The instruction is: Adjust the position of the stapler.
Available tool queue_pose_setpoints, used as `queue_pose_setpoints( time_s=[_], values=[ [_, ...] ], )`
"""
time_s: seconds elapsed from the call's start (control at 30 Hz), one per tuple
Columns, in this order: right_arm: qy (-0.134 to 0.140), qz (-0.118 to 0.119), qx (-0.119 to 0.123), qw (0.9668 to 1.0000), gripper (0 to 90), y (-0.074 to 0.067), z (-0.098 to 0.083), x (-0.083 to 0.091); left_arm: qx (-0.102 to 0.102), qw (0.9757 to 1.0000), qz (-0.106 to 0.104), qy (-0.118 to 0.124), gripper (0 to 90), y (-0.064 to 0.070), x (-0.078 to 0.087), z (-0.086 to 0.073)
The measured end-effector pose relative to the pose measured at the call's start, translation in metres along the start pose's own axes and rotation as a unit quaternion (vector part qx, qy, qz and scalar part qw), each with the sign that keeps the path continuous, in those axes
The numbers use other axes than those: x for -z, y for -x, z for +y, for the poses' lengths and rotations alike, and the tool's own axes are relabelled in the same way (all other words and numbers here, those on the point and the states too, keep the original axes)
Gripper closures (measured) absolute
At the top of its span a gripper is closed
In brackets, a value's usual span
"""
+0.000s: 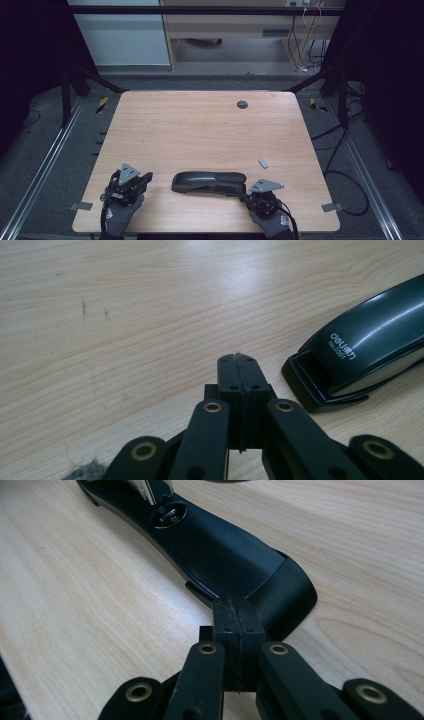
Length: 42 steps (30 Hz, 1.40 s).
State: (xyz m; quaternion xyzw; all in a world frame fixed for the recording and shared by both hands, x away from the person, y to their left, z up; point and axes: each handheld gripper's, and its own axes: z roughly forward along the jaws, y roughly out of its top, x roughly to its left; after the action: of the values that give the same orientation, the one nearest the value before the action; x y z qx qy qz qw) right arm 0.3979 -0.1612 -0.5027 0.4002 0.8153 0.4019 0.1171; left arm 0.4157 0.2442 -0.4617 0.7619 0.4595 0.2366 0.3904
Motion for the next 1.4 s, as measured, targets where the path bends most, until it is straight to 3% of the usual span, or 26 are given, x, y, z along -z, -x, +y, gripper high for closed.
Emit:
queue_pose_setpoints(
  time_s=[0.33,0.47,0.5,0.53,0.6,0.67,0.73,0.8,0.9,0.97,1.07,1.4],
  values=[
    [0.008,-0.010,-0.002,0.9999,90.0,0.004,0.001,-0.003,-0.003,1.0000,0.001,0.004,89.7,0.001,0.001,0.001],
    [0.015,-0.004,-0.005,0.9999,90.0,0.004,0.001,-0.001,-0.012,0.9998,0.013,0.009,87.4,0.004,0.004,0.003],
    [0.036,0.002,-0.006,0.9993,90.0,0.005,0.002,0.005,-0.016,0.9996,0.015,0.015,86.3,0.007,0.005,0.005],
    [0.036,0.002,-0.006,0.9993,90.0,0.005,0.002,0.005,-0.016,0.9996,0.015,0.015,85.2,0.007,0.005,0.005],
    [0.065,-0.012,-0.016,0.9977,90.0,0.009,0.003,0.014,-0.026,0.9993,0.018,0.022,81.6,0.012,0.007,0.009],
    [0.067,-0.017,-0.018,0.9974,90.0,0.010,0.003,0.015,-0.035,0.9988,0.021,0.027,78.3,0.017,0.008,0.013],
    [0.078,-0.027,-0.032,0.9961,84.3,0.015,0.001,0.019,-0.044,0.9983,0.017,0.034,73.7,0.025,0.010,0.019],
    [0.089,-0.035,-0.041,0.9946,77.2,0.020,0.000,0.022,-0.060,0.9974,0.016,0.038,63.6,0.035,0.010,0.027],
    [0.091,-0.049,-0.041,0.9938,70.5,0.022,0.000,0.023,-0.085,0.9956,0.015,0.037,57.8,0.047,0.010,0.035],
    [0.088,-0.055,-0.039,0.9938,66.3,0.024,-0.001,0.023,-0.094,0.9948,0.015,0.036,55.5,0.051,0.010,0.037],
    [0.089,-0.062,-0.045,0.9931,59.7,0.025,-0.002,0.021,-0.124,0.9917,0.018,0.031,52.8,0.065,0.005,0.043],
    [0.090,-0.072,-0.045,0.9923,45.3,0.030,-0.006,0.017,-0.168,0.9855,0.003,0.024,47.9,0.092,-0.005,0.060]
  ],
)
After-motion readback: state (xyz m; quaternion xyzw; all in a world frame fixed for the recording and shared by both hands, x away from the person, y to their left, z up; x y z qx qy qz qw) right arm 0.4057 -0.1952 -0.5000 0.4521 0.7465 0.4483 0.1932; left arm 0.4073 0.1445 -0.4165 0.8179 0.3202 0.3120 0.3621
